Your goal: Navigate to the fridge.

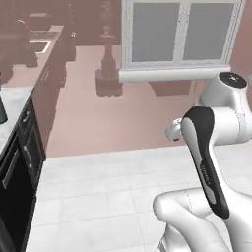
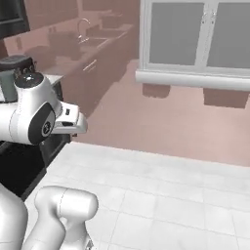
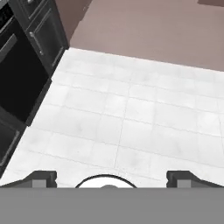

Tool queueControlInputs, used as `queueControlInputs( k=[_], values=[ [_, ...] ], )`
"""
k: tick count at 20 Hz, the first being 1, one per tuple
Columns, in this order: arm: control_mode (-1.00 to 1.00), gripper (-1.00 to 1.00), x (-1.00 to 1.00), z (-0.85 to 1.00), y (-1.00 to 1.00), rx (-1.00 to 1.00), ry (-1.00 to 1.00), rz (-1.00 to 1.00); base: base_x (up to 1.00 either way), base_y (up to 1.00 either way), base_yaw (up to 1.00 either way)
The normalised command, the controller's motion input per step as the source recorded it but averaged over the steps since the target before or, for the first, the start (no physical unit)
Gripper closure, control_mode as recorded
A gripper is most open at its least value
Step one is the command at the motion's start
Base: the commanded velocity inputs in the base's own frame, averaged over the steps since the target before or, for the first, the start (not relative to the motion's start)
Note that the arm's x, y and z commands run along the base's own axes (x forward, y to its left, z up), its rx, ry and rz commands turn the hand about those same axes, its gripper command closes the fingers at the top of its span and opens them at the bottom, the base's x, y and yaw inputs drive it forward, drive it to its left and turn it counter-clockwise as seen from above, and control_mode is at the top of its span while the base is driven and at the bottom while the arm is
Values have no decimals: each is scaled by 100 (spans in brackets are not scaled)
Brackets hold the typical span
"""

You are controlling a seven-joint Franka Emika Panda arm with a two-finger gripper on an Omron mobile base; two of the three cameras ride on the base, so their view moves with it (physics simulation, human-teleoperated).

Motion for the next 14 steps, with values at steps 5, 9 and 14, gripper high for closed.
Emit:
queueControlInputs(
  k=[5, 9, 14],
  values=[
    [100, -100, 0, 0, 0, 0, 0, 0, 0, 0, -96],
    [100, -100, 0, 0, 0, 0, 0, 0, 0, 0, -96],
    [100, -100, 0, 0, 0, 0, 0, 0, 0, 0, -95]
  ],
)
